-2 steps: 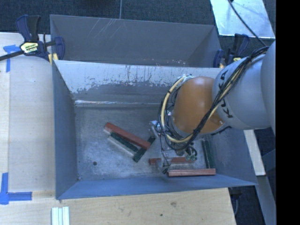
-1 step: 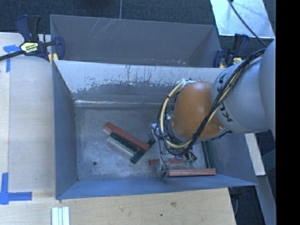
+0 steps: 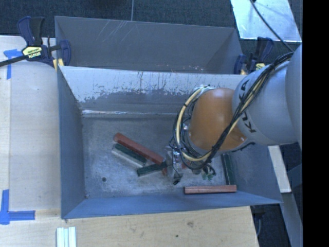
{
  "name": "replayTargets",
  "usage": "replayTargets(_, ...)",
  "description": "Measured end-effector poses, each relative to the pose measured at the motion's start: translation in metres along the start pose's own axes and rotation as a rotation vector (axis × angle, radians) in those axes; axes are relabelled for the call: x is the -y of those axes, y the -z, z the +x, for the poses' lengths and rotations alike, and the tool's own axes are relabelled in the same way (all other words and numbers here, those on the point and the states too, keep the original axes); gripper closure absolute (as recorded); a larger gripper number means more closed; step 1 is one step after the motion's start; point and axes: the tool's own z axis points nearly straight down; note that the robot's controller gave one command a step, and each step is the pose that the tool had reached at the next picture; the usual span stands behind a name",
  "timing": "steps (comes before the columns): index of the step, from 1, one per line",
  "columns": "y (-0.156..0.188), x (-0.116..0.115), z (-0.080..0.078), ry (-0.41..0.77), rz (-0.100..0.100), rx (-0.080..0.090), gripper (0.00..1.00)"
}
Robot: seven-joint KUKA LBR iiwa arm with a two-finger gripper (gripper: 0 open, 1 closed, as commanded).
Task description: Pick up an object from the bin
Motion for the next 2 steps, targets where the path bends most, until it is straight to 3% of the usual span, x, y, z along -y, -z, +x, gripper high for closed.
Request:
replayTargets(1,0.0283,0.0306,0.0203,0.020,0.001,-0.008,1.00)
replayTargets(2,0.0265,0.0284,0.0202,0.023,-0.001,-0.010,0.00)
